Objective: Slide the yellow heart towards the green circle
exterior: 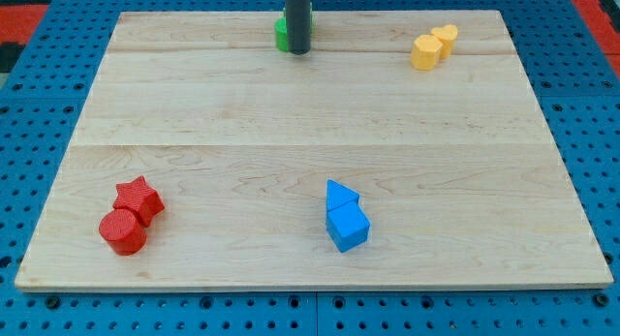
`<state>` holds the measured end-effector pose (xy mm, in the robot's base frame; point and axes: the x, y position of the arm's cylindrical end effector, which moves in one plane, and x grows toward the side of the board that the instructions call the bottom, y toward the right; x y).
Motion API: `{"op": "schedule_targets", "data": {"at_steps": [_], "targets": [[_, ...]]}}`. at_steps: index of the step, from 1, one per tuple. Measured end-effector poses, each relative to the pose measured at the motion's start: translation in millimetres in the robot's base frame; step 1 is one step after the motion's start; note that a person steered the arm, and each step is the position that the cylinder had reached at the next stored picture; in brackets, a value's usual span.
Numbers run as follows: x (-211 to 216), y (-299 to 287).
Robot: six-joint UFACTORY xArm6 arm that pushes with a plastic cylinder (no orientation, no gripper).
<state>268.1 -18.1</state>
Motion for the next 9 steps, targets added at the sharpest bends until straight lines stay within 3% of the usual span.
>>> {"op": "schedule_targets", "data": {"at_steps": [3, 7, 9], "targets": [[90.4, 29.5], [129.4, 112.6], [137.2, 117.7]]}}
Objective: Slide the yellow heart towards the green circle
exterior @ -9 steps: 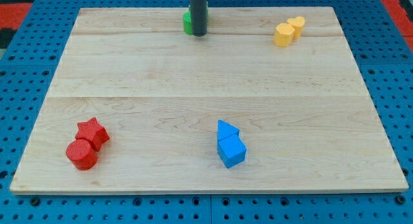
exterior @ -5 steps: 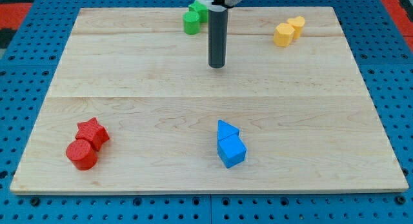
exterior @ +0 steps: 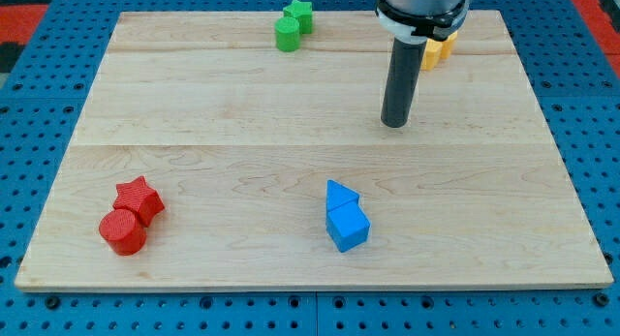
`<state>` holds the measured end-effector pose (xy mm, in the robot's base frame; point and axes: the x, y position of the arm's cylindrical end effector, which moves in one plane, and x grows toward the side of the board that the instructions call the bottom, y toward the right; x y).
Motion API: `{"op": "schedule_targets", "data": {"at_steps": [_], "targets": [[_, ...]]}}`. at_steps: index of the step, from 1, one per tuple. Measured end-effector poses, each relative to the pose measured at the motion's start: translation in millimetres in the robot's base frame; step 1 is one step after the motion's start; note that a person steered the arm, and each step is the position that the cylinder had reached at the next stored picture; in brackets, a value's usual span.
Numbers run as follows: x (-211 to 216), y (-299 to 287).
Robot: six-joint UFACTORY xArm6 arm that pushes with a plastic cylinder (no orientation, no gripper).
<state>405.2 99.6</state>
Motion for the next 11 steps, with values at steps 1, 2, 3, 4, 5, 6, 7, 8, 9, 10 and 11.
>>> {"op": "schedule_targets", "data": {"at_steps": [1, 2, 3, 4, 5, 6, 7, 8, 9, 10, 11], "targets": [[0.0, 7.2], [10.4, 13.6], [13.1, 20.0], [18.1, 33.3], [16.8, 45.0], [0.9, 75.5], [-27.0, 101.1], [-68.6, 107.3], [-110.9, 147.8], [-150.2, 140.1], [-156.9, 92.1]]}}
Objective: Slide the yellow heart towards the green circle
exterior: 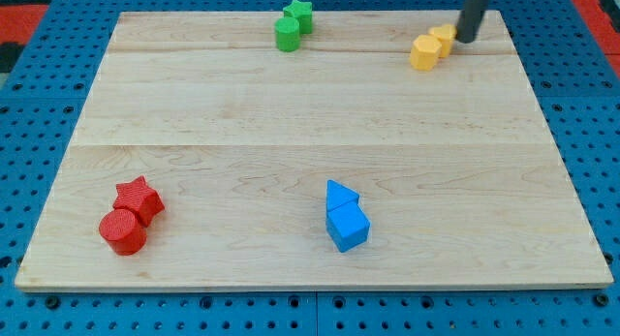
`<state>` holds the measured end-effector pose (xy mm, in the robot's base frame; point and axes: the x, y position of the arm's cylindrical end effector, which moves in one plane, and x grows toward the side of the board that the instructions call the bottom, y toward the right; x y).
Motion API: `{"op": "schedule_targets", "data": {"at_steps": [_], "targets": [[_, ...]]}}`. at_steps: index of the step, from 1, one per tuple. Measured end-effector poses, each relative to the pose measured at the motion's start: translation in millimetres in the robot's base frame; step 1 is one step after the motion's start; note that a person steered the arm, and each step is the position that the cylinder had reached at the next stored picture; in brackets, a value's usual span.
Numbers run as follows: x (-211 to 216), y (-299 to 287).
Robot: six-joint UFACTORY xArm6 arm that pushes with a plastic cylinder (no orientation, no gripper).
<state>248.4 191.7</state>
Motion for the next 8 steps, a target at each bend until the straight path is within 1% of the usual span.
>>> {"op": "schedule_targets", "data": {"at_steps": [1, 2, 3, 4, 5, 6, 7, 8], "targets": [[2.8, -51.5], [13.0, -80.4], [10.8, -98.4], [5.8, -88.3], [5.8, -116.3], [-8.5, -123.0], [-12.1, -123.5], [-12.1, -152.2]]}}
